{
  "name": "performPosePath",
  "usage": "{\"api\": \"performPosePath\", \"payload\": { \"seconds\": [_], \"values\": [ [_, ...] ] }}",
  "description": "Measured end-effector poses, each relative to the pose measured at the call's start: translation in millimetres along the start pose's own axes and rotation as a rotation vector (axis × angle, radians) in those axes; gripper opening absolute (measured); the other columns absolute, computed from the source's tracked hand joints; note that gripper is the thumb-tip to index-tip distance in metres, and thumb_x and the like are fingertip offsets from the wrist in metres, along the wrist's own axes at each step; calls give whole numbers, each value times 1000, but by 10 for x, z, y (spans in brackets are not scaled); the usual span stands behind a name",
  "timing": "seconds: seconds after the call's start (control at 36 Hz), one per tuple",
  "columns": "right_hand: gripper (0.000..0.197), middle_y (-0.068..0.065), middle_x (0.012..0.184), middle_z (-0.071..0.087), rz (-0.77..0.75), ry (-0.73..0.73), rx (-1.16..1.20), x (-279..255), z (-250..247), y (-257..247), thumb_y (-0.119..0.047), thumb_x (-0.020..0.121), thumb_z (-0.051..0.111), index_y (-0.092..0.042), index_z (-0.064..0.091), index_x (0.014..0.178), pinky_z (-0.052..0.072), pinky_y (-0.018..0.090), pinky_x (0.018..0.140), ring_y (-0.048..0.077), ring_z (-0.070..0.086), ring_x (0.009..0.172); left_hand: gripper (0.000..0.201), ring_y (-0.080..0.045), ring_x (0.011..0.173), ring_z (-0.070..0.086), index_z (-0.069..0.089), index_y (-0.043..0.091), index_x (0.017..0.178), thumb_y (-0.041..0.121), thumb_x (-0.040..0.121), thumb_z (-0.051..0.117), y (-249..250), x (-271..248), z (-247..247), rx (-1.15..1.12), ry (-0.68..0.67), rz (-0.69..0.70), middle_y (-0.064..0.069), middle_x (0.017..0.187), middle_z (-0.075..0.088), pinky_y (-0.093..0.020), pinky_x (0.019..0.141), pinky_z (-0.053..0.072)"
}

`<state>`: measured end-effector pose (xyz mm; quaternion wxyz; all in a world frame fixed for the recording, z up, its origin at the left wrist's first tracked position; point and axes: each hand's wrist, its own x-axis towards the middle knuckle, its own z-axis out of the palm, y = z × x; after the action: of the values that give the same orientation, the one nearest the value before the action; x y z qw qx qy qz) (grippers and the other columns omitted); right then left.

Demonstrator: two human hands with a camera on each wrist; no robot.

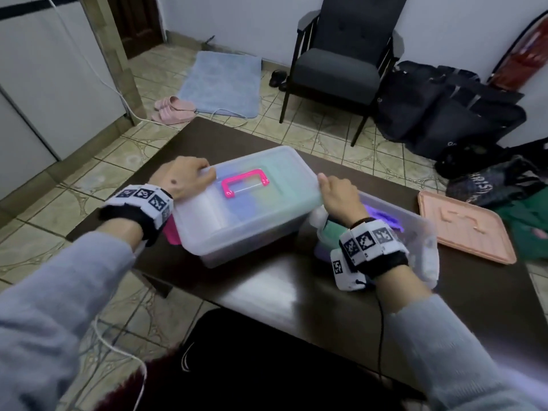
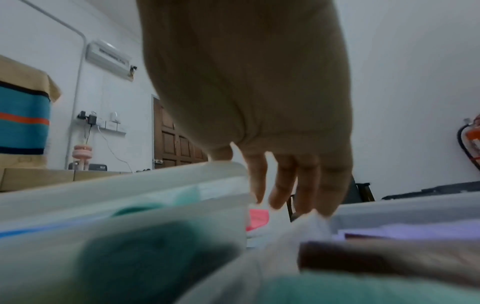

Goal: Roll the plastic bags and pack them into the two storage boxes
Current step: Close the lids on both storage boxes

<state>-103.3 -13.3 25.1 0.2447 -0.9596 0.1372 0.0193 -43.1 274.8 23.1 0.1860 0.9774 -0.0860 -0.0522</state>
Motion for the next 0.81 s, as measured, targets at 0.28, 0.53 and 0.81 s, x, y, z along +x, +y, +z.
{"api": "performPosePath", "payload": {
  "seconds": [0.28,0.53,0.81],
  "values": [
    [53,-1,159,11,214,55,-167,-487,323,578,-53,97,21,-35,23,147,0,58,113,26,0,146,38,-36,96,57,58,11,108,38,96,35,79,-29,61,63,32,-43,-19,109,61,-38,77,45],
    [50,-5,159,11,303,94,-132,-409,228,755,-47,99,19,-35,26,147,-2,58,114,24,0,147,40,-37,92,57,58,8,108,36,97,33,131,-74,184,81,139,-44,-21,106,62,-36,71,38],
    [49,-5,159,12,405,133,-130,-359,28,1063,-47,100,17,-34,26,146,-2,57,113,23,1,146,40,-34,82,54,59,9,107,37,96,34,153,-50,176,79,135,-51,-20,103,62,-35,71,40]
  ]
}}
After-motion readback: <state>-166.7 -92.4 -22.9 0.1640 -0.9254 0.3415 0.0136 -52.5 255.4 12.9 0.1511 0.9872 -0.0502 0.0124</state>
